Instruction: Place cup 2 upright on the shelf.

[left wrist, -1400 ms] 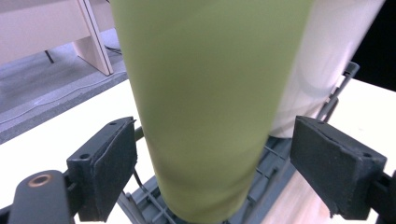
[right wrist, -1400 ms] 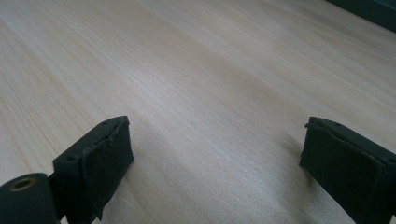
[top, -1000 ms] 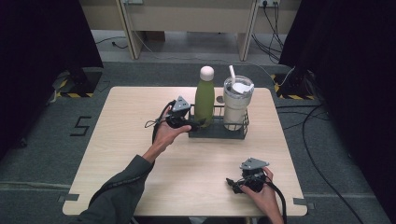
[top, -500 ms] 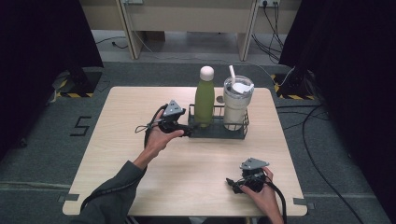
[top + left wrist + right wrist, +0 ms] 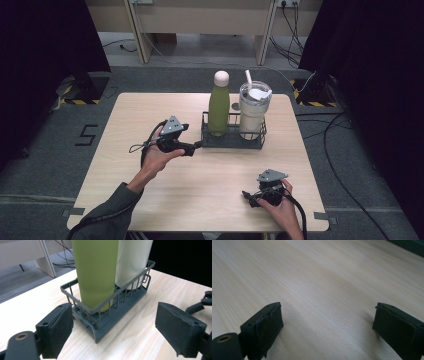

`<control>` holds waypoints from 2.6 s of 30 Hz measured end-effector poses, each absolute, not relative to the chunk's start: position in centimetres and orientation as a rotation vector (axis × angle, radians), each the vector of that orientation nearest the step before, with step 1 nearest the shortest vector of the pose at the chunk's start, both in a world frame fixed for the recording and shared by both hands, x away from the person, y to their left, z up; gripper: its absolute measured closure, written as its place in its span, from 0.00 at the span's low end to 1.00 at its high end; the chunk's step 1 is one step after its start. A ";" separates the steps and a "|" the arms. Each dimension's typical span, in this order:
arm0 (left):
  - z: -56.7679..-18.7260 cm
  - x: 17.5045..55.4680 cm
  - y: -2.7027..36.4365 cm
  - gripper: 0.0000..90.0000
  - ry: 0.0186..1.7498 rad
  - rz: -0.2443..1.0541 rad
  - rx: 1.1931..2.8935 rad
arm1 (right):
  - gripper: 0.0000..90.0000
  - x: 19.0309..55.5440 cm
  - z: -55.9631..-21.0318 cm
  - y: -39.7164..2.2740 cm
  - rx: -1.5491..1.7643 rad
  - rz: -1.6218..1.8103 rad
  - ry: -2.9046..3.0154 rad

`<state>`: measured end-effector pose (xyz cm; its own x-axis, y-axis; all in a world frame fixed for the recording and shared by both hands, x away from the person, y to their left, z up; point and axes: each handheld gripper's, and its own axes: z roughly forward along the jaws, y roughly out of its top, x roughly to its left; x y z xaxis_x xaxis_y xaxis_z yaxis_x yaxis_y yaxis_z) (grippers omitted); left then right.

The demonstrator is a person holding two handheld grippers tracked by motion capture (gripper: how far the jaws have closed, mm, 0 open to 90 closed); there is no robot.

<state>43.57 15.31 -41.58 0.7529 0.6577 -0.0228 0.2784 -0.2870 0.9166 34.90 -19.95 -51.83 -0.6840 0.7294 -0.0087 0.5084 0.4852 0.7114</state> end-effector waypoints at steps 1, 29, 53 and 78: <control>-41.6 43.4 15.5 0.16 0.719 0.439 1.875 | 0.10 34.9 -51.8 -19.9 1.045 1.008 2.425; -45.7 38.8 21.1 0.16 0.782 0.435 1.879 | 0.10 34.9 -51.8 -19.9 1.047 1.008 2.425; -50.2 35.0 24.0 0.16 0.827 0.421 1.994 | 0.10 34.9 -51.8 -19.9 1.045 1.007 2.426; -51.5 32.6 25.7 0.17 0.862 0.417 2.087 | 0.10 34.9 -51.8 -19.9 1.034 1.006 2.426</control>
<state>32.56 25.65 -51.51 0.7110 0.7032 -0.0064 0.4314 -0.4290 0.7936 34.86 -19.92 -51.84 -0.6878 0.7257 -0.0148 0.5024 0.4907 0.7119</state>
